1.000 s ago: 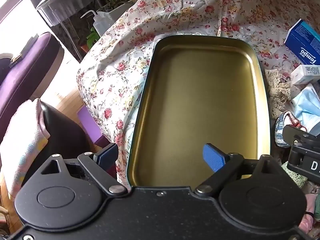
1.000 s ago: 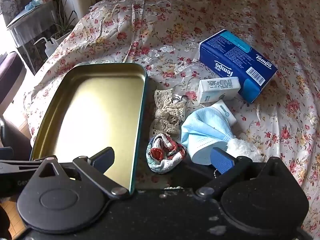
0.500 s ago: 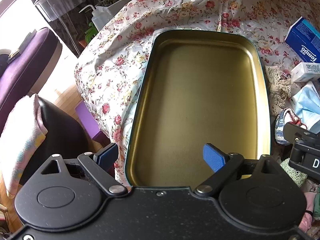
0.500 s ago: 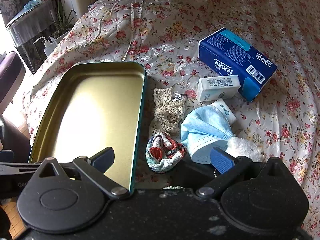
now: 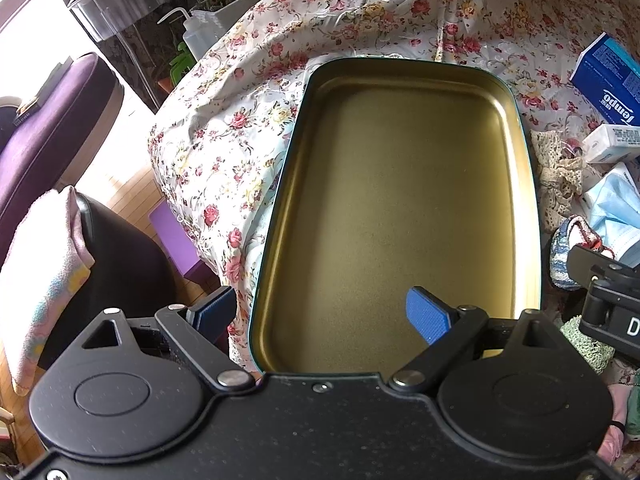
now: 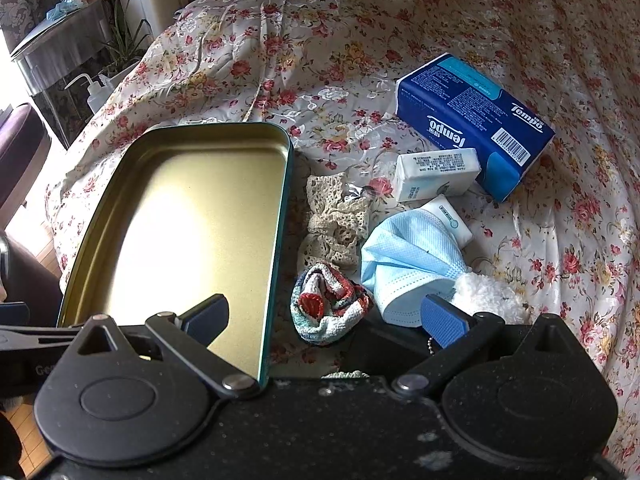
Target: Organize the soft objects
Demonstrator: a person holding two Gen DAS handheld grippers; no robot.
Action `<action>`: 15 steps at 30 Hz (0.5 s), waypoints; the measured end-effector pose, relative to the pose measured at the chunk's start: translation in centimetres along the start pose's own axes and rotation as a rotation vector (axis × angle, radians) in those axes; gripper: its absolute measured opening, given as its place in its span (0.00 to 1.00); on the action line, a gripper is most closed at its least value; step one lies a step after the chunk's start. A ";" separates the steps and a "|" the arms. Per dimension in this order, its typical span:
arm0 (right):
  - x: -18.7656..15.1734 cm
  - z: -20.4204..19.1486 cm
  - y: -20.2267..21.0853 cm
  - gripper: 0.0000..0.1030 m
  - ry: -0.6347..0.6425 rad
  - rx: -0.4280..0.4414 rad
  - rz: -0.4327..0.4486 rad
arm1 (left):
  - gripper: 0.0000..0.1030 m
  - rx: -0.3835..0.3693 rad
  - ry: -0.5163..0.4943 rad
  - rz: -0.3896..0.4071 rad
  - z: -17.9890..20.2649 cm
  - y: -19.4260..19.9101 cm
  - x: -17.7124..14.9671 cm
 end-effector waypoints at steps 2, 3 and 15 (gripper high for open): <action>0.0 0.0 0.0 0.99 0.001 0.000 0.000 | 0.87 0.000 0.000 0.000 0.0 0.0 0.0; 0.0 0.0 0.0 0.99 0.001 0.000 0.000 | 0.87 0.000 -0.001 0.000 0.0 0.0 0.0; -0.2 -0.1 0.0 0.99 0.006 0.000 -0.005 | 0.87 -0.001 0.009 -0.002 -0.3 0.1 0.1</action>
Point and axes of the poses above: each gripper's, at about its wrist camera, not at the fingertips, and y roughly against the way its jaws point, z to its right, x to its top, the point moved 7 cm from there along -y, roughly the way its jaws point
